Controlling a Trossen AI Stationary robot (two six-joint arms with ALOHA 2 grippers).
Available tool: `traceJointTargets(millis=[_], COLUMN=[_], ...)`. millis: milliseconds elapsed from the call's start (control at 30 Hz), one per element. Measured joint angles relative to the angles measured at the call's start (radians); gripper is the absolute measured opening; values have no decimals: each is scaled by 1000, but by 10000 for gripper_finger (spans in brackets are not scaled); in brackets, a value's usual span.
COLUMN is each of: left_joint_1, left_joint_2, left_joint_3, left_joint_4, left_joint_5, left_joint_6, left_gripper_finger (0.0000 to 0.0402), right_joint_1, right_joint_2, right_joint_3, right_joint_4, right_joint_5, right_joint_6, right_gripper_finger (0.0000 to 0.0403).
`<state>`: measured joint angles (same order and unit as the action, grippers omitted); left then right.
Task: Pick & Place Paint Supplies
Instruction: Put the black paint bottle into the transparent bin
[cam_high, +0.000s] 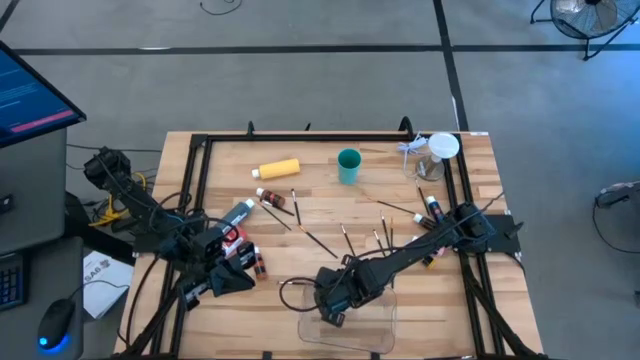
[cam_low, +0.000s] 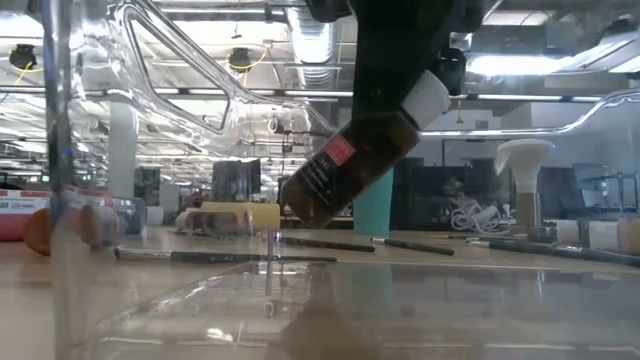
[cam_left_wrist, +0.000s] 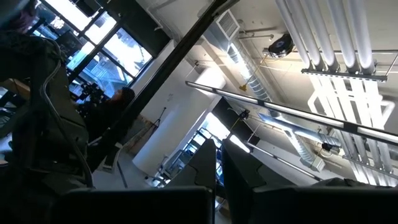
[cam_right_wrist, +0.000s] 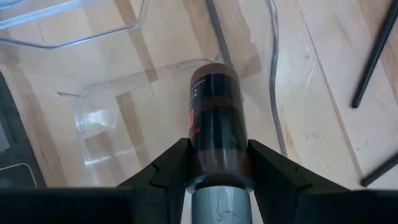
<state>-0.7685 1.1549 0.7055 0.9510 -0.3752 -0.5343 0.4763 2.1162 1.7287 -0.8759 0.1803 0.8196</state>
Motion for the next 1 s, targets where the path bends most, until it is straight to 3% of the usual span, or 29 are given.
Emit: traceJointTargets(millis=[233,533,800,1000], left_joint_1=[0,0,0,0], left_joint_2=[0,0,0,0], left_joint_3=[0,0,0,0], left_joint_4=[-1,0,0,0], left_joint_5=[0,1,1,5], left_joint_6=[0,-1,-10,-20], left_gripper_finger=[2,2,2,2], right_joint_1=[-2,-1,-1,3], right_joint_2=[0,0,0,0], right_joint_3=[0,0,0,0], right_joint_4=[-9,-10,-15,-36], right_joint_5=[0,0,0,0], right_joint_6=[1,19,19,48], right_gripper_finger=[133,158,137,154])
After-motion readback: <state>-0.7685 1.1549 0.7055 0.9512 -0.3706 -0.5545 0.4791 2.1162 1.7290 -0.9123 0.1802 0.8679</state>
